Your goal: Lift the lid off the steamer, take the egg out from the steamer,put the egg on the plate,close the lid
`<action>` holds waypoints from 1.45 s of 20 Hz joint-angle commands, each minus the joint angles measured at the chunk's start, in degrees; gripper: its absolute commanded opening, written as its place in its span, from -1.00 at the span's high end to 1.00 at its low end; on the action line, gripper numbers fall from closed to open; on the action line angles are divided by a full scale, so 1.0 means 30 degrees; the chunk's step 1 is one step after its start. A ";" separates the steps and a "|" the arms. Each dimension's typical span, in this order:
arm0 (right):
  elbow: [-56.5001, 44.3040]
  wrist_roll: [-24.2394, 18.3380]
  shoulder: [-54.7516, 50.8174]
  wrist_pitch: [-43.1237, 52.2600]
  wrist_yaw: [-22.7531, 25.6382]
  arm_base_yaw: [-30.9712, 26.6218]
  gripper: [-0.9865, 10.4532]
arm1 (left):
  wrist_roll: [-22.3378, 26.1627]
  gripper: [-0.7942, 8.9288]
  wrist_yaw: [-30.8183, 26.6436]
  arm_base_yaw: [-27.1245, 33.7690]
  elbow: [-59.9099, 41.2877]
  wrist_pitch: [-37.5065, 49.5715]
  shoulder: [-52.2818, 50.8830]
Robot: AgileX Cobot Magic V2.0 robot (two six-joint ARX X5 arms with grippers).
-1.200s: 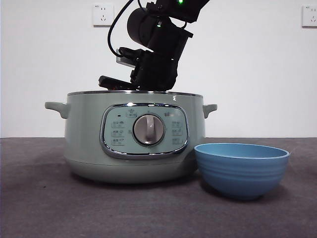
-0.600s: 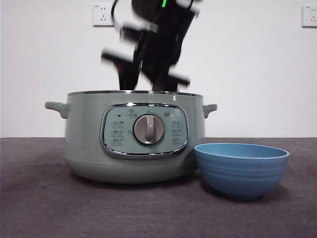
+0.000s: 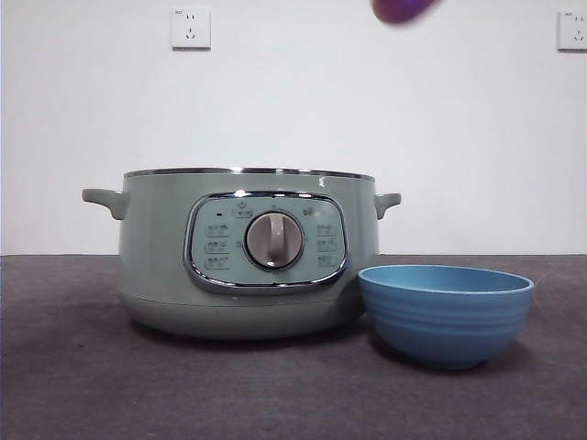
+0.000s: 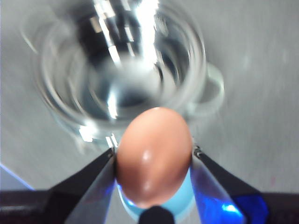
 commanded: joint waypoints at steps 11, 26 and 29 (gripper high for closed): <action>-1.2036 0.1399 -0.0291 0.9646 -0.1384 -0.1180 0.85 | 0.0168 0.85 0.0051 -0.0036 0.0226 0.0962 -0.0109; -1.2182 0.1049 0.4532 1.1409 -0.1413 -0.1180 0.77 | 0.0153 0.85 0.0058 -0.0036 0.0226 0.0874 0.0066; -1.2182 0.1042 0.4371 1.1322 -0.1479 -0.1173 0.09 | 0.0204 0.85 0.0080 -0.0036 0.0226 0.1056 0.0692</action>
